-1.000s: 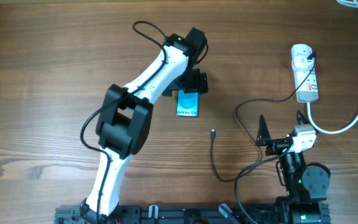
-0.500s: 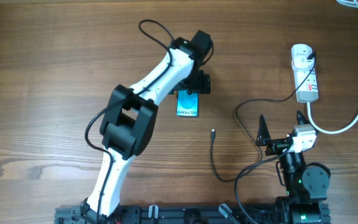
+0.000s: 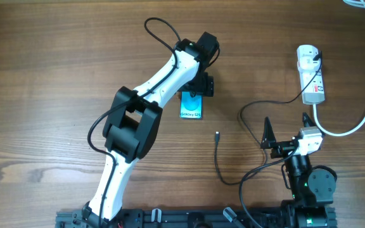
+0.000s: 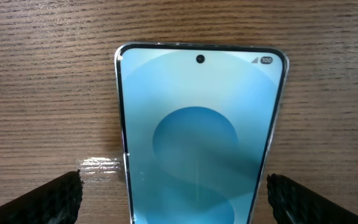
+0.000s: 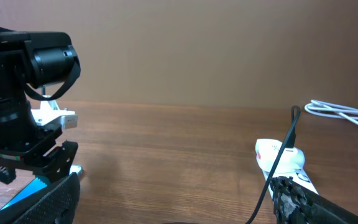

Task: Plug charger to phone and switch on socket
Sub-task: 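Lower the left gripper and close it on the phone's top edge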

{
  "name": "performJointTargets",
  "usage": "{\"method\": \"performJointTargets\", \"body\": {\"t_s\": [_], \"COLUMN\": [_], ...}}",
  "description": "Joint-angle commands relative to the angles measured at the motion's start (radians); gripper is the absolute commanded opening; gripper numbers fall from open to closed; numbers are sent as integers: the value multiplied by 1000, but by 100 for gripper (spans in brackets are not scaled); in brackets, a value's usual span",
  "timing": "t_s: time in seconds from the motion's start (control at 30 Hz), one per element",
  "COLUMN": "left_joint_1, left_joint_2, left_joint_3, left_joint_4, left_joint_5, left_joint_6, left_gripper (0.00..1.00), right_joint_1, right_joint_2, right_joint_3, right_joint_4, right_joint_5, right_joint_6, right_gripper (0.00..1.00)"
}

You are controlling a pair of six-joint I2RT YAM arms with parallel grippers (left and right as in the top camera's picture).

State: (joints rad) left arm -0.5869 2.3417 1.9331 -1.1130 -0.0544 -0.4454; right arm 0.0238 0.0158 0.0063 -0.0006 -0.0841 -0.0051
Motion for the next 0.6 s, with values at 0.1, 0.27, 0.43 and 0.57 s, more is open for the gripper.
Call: {"method": "performJointTargets", "body": {"t_s": [0.1, 0.27, 0.43, 0.57], "left_joint_1": [0, 0, 0, 0], "left_joint_2": [61, 103, 103, 103], "left_joint_3": [14, 11, 12, 11], "left_joint_4": [5, 7, 8, 5], "left_joint_5": [35, 126, 151, 151], "left_joint_6": [-3, -4, -34, -34], "left_gripper": [100, 100, 100, 100], "right_joint_1": [5, 5, 5, 5], "right_joint_2": [-5, -6, -5, -5], "right_joint_3": [-1, -1, -1, -1], "right_joint_4": [2, 2, 2, 2], "right_joint_5": [14, 14, 14, 14], "right_joint_6": [6, 6, 6, 6], "right_gripper": [100, 100, 100, 100]}}
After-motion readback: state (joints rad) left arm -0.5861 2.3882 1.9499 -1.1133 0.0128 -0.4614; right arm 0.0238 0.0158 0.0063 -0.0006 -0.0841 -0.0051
